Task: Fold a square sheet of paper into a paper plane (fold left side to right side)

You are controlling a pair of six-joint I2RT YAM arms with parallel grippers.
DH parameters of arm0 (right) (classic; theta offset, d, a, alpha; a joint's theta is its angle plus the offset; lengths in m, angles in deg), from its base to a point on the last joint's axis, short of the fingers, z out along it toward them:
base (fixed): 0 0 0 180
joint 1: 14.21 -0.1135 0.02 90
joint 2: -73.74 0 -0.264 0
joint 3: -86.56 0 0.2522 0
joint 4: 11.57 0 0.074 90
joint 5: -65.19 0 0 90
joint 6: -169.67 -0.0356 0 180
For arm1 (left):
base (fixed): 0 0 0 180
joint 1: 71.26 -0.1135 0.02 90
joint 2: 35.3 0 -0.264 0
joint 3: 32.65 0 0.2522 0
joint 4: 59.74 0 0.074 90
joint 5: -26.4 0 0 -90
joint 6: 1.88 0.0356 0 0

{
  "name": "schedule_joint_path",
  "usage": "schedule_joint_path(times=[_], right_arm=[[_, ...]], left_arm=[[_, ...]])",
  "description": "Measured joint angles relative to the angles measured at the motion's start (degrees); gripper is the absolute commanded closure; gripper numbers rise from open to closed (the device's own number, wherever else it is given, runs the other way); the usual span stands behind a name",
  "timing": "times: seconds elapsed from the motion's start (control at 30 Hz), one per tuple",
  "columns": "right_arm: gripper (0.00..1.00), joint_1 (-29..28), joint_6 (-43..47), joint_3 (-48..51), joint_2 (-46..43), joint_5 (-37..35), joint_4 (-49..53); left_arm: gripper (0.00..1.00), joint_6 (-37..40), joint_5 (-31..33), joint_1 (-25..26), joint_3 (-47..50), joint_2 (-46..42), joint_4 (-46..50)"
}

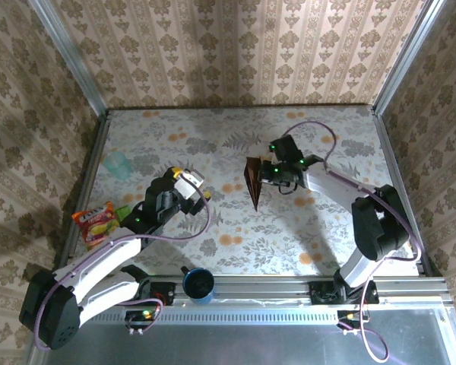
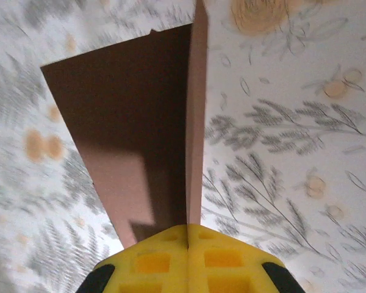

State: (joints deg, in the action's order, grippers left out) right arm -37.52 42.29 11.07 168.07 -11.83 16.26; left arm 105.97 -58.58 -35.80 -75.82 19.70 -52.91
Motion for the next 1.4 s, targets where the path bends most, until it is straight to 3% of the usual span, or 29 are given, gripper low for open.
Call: schedule_joint_path(times=[0.17, 0.37, 0.63, 1.4], right_arm=[[1.0, 3.45, -5.2, 8.72, 2.23, 7.41, -15.98], [1.0, 3.04, -6.82, 10.49, 8.2, 11.34, -25.64], [1.0, 3.04, -6.38, 10.62, 9.46, 11.5, -27.63], [0.74, 3.04, -4.39, 10.62, 9.46, 11.47, -24.81]], left_arm=[[0.0, 0.0, 0.0, -0.33, 0.0, 0.0, 0.0], [0.0, 0.02, -0.02, -0.33, 0.0, 0.0, 0.0], [0.0, 0.02, -0.02, -0.33, 0.0, 0.0, 0.0], [0.0, 0.02, -0.02, -0.33, 0.0, 0.0, 0.0]])
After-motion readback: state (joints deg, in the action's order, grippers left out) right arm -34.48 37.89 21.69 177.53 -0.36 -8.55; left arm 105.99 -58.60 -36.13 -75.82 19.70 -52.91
